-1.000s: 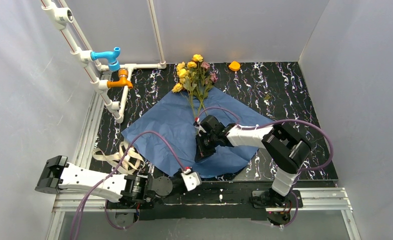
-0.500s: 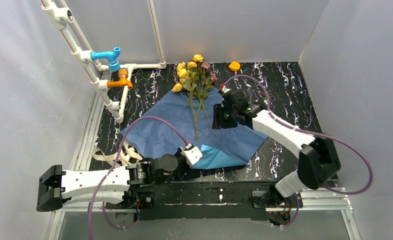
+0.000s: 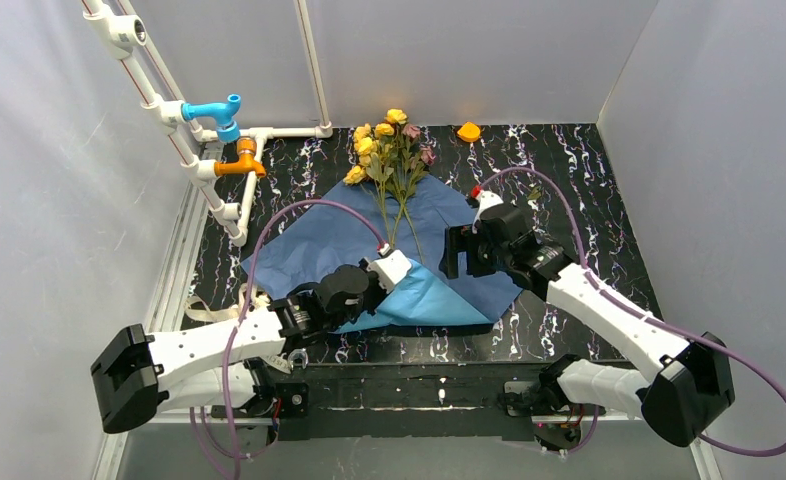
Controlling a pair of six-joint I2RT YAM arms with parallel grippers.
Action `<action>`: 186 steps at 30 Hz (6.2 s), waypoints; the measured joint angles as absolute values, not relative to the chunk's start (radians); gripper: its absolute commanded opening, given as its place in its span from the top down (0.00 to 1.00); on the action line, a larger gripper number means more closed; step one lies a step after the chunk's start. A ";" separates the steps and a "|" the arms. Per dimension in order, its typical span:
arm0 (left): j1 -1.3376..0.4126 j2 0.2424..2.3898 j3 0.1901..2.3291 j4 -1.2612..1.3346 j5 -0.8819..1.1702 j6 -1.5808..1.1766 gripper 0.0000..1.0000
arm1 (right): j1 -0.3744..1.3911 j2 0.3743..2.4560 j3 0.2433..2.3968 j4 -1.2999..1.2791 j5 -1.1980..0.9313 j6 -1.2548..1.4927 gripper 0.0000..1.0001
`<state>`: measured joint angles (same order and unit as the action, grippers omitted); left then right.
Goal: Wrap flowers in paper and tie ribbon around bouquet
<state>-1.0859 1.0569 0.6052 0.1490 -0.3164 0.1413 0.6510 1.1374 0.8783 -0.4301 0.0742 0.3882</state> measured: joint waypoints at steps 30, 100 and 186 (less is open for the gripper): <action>-0.836 1.299 0.705 0.171 -0.147 0.149 1.00 | 0.653 1.299 0.744 -0.276 -0.121 0.397 0.28; -0.419 0.966 0.760 -0.720 0.160 -0.629 0.37 | 0.596 1.011 0.611 -0.462 -0.104 0.935 0.03; -0.730 0.827 0.826 -0.599 -0.141 -0.209 0.07 | 1.007 0.743 0.578 -0.627 0.295 1.708 0.99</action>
